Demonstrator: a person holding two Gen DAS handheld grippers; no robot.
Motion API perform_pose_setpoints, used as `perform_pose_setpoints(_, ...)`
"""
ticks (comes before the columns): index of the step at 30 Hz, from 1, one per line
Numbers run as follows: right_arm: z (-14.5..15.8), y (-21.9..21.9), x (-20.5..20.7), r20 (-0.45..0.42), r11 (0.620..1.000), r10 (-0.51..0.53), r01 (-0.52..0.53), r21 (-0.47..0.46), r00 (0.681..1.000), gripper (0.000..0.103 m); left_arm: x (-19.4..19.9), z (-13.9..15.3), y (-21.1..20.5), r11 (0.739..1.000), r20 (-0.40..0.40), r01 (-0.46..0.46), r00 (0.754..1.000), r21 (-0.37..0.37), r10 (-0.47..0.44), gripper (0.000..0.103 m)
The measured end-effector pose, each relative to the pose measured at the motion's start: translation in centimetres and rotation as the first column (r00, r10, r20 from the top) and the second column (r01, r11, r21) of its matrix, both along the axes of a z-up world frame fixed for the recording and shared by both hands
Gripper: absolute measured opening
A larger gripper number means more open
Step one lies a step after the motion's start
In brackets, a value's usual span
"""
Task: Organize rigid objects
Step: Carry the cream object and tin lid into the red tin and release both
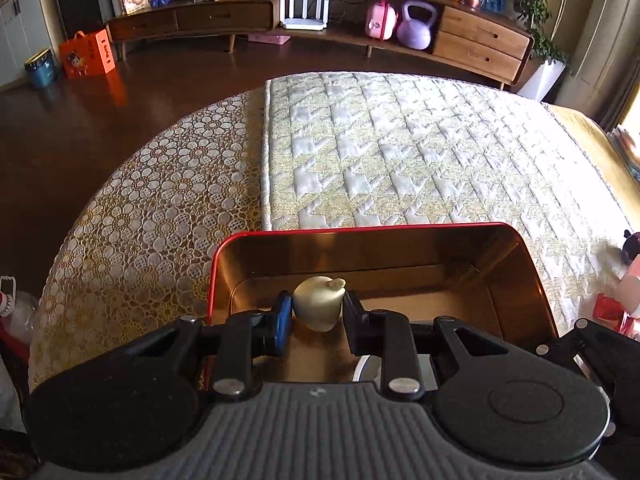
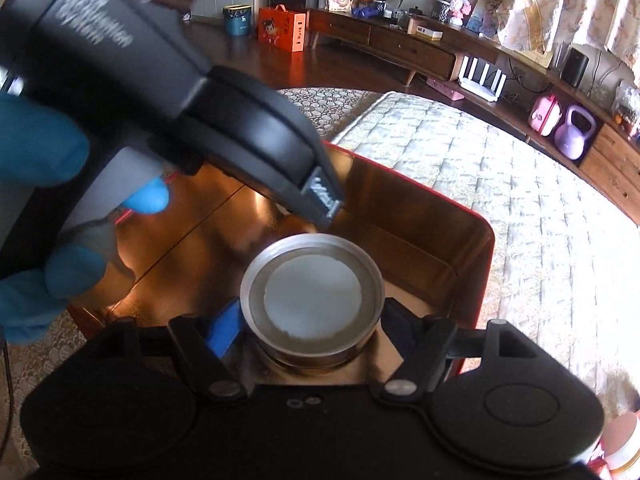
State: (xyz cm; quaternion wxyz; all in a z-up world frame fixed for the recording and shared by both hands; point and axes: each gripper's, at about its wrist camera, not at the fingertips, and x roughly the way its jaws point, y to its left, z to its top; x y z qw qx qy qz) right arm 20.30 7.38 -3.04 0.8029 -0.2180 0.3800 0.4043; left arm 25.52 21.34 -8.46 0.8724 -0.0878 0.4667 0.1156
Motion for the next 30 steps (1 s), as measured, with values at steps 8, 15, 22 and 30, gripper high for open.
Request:
perform_pose_setpoints(8, 0.7, -0.7, 0.0, -0.017, 1.0, -0.01, 0.011, 0.029, 1.0, 0.076, 0.1, -0.1, -0.6, 0.999, -0.024, 0.004, 1.0, 0.051, -0.002, 0.027)
perform_pose_setpoints(15, 2.3, -2.2, -1.0, -0.008, 0.996, -0.022, 0.023, 0.084, 1.0, 0.079, -1.1, 0.9, -0.1, 0.999, -0.015, -0.04, 0.999, 0.024, 0.041, 0.028)
perform_pose_setpoints(22, 4.9, -5.2, -2.9, 0.006, 0.988, -0.041, 0.04, 0.146, 0.999, 0.08, -3.9, 3.4, -0.6, 0.999, 0.04, -0.046, 0.998, 0.008, 0.046, 0.031)
perform_pose_setpoints(30, 7.5, -9.2, -4.3, 0.001, 0.969, -0.113, 0.11, 0.219, 0.994, 0.084, -8.6, 6.7, -3.2, 0.998, 0.123, -0.044, 0.992, 0.042, 0.039, 0.07)
